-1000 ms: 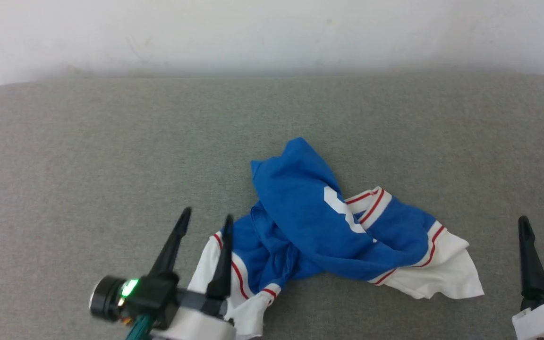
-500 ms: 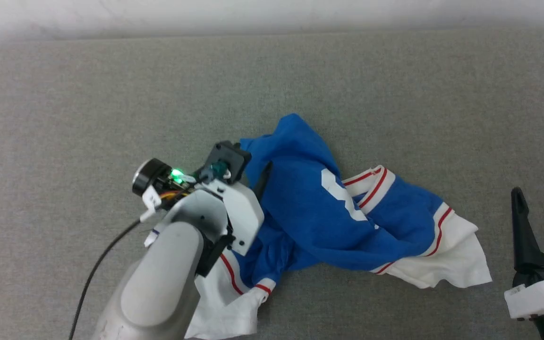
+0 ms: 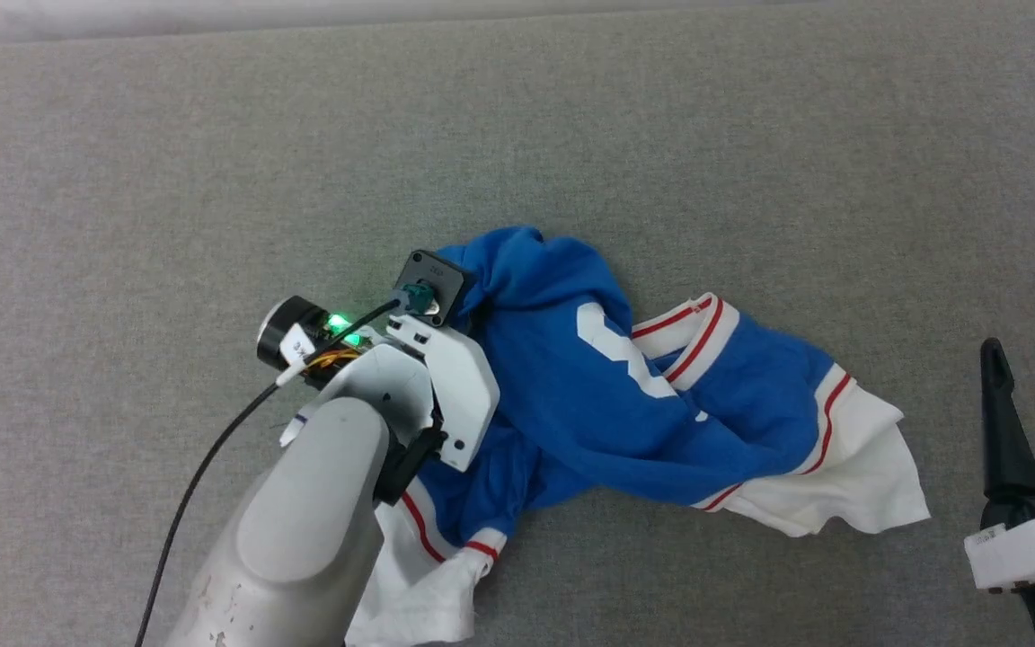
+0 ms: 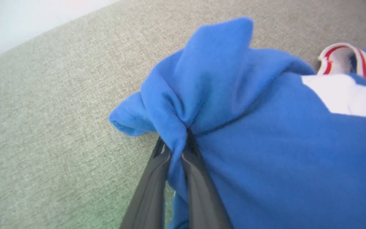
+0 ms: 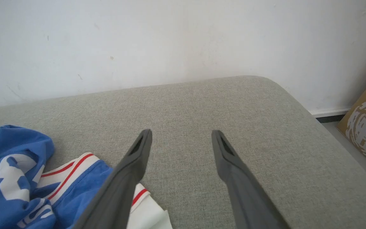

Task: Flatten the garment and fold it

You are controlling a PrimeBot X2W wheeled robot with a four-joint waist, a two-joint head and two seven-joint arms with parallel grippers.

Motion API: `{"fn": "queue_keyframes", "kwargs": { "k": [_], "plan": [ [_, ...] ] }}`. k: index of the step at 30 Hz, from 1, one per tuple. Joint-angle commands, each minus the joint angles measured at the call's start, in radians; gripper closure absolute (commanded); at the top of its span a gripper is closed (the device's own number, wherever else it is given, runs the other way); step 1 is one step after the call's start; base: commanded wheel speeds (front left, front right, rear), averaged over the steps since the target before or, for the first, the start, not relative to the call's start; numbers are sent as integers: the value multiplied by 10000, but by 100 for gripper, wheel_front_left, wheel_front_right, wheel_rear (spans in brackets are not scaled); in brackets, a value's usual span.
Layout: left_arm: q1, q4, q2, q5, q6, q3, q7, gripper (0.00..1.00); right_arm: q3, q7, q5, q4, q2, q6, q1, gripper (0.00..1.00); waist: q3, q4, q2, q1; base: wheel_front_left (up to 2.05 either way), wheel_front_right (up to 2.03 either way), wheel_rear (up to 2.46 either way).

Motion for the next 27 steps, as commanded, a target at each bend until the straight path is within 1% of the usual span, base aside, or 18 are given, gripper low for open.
{"fn": "queue_keyframes", "kwargs": {
  "k": [1,3,6,10,13,15,18,22,23,24,27],
  "plan": [
    [-40,37,-6,-50,42,23,-82,100,-19,5,37,6,31,-7,-168,0,-57,43,2,-2,0,0,0],
    [-144,-275,-73,-231,180,218,-260,100,-5,18,34,5,31,-7,-174,0,-133,70,2,-2,0,0,0],
    [-390,-1121,-236,-921,387,800,-181,100,-14,25,66,-22,31,-7,-131,0,-190,92,2,-2,0,0,0],
    [-1036,-2293,-294,-1697,744,1568,770,100,-7,-10,193,-2,31,-7,-94,0,16,11,2,-2,0,0,0],
    [-1700,-2717,-270,-2030,1193,2106,1575,100,109,-59,296,35,31,-7,-204,0,373,-163,2,-2,0,0,0],
    [-2217,-2742,-159,-1967,1532,2399,1781,100,240,-94,355,91,31,-7,-342,0,690,-358,2,-2,0,0,0],
    [-2968,-2379,-81,-1742,1995,2738,1454,100,375,-199,421,233,31,-7,-573,0,1112,-644,2,-2,0,0,0],
    [-3731,-1375,135,-1185,2684,3137,260,100,563,-347,461,507,31,-7,-903,0,1611,-1087,2,-2,0,0,0],
    [-3815,-1023,221,-1062,2806,3189,47,86,622,-387,471,590,31,-7,-977,0,1694,-1194,2,-2,0,0,0],
    [-3853,-681,299,-954,2939,3235,-92,0,664,-430,492,671,31,-7,-1044,0,1771,-1298,2,-2,0,0,0],
    [-3921,116,436,-845,3126,3320,-356,0,738,-557,529,886,32,-7,-1184,0,1943,-1505,2,-2,0,0,0]
  ]
}}
